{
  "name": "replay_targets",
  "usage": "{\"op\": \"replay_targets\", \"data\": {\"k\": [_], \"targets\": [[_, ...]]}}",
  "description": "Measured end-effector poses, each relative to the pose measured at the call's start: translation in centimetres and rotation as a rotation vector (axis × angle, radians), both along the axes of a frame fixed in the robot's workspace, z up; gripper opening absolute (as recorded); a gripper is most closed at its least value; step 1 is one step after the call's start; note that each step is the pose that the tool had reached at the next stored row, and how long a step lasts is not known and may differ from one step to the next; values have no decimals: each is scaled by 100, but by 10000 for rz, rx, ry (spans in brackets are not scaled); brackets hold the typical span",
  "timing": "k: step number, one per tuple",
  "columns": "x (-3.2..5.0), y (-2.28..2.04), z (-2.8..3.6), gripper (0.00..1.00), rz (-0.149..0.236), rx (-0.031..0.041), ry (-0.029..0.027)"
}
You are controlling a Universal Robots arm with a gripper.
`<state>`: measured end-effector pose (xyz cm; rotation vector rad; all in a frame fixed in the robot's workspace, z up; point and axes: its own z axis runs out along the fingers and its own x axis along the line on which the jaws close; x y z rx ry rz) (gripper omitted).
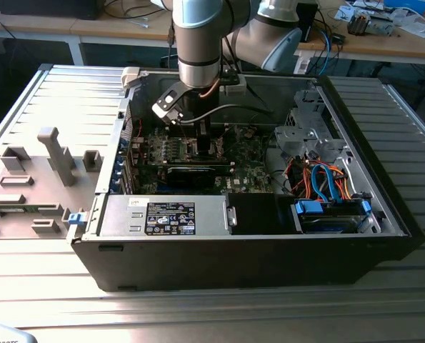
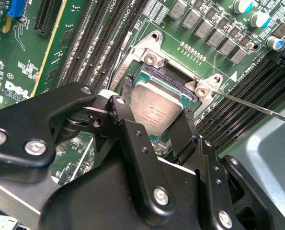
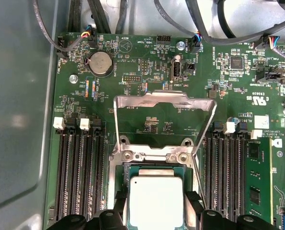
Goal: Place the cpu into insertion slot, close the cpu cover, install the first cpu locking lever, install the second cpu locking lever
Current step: 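Place the cpu into insertion slot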
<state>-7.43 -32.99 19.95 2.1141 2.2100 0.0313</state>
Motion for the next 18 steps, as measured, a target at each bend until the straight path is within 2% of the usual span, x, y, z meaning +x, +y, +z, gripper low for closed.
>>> {"op": "replay_targets", "data": {"k": [5,6,7,18], "targets": [[0,0,0,56,-1,1,0],[0,0,0,57,0,1,0],[0,0,0,64,-1,2,0],[0,19,0,64,-1,1,0]]}}
